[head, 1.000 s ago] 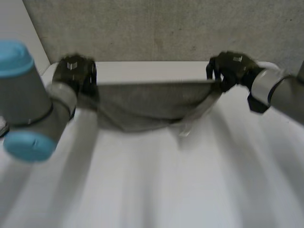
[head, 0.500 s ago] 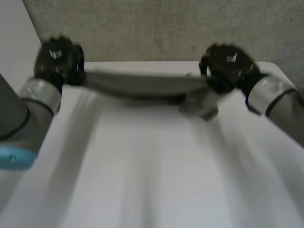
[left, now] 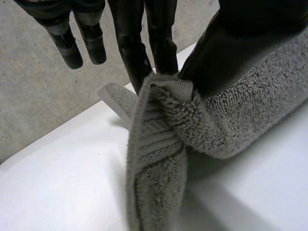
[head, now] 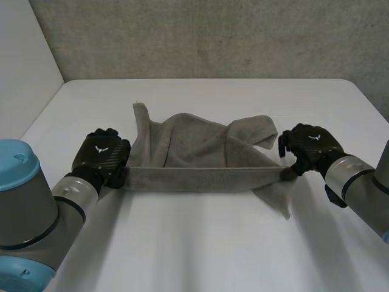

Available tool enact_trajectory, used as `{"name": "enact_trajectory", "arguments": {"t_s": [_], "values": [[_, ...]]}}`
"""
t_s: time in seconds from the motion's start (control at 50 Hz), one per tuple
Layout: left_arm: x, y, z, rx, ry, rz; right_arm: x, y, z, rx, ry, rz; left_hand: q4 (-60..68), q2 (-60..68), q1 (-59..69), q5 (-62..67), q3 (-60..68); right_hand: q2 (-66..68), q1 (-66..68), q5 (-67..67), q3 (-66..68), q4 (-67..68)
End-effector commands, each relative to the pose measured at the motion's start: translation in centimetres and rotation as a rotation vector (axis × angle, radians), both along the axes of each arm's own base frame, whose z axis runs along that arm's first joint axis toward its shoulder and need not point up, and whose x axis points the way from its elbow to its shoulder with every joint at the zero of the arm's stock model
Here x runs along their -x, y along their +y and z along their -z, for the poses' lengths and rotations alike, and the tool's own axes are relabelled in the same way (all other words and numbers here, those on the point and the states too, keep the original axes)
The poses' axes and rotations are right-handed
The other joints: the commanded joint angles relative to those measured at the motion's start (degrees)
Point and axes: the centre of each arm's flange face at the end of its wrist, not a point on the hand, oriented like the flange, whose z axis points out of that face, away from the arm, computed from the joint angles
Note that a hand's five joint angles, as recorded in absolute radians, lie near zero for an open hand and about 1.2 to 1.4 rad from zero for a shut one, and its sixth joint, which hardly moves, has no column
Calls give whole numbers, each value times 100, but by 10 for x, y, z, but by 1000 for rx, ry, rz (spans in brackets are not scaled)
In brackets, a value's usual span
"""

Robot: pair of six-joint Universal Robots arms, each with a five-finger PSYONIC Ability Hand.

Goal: Fold the towel.

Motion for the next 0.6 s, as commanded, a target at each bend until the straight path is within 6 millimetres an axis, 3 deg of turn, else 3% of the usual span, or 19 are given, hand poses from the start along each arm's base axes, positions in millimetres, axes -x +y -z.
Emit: {"name": "enact_trajectory", "arguments": {"t_s": [0.02, 0.34, 0.4, 0.44, 0.46, 0.5, 0.52, 0.56, 0.58, 0.6], "values": [[-1, 0, 0, -2, 1, -8, 3, -6, 18, -107, -88, 52, -336, 238, 581, 381, -298, -692, -657, -601, -250, -437], [-3, 5, -5, 4, 4, -10, 3, 8, 41, -304, -263, 151, -336, 238, 581, 381, -298, -659, -624, -567, -250, -437], [-4, 6, -10, 20, 10, -16, 3, 9, 43, -315, -269, 157, -336, 238, 581, 381, -298, -238, -203, -147, -250, -437], [-7, 4, -15, 37, 13, -39, 5, 7, 40, -306, -279, 158, -336, 238, 581, 381, -298, 1668, 1703, 1759, -250, -437], [-7, 4, -15, 37, 13, -39, 5, 7, 40, -306, -279, 158, -336, 238, 581, 381, -298, 1679, 1714, 1771, -250, -437], [-12, -1, -19, 55, 16, -73, 7, -2, 28, -260, -291, 159, -336, 238, 581, 381, -298, 3718, 3752, 3809, -250, -437], [-12, -1, -19, 55, 16, -74, 7, -2, 28, -259, -291, 159, -336, 238, 581, 381, -298, 3726, 3760, 3817, -250, -437], [-15, -4, -19, 57, 15, -92, 17, -19, -3, -136, -301, 158, -336, 238, 581, 381, -298, 3726, 3761, 3817, -250, -437], [-19, -7, -20, 58, 15, -106, 17, -19, -3, -136, -301, 158, -336, 238, 581, 381, -298, 3726, 3761, 3817, -250, -437], [-21, -8, -19, 54, 14, -110, 20, -22, -22, -67, -286, 137, -336, 238, 581, 381, -298, 3726, 3761, 3817, -250, -437]]}}
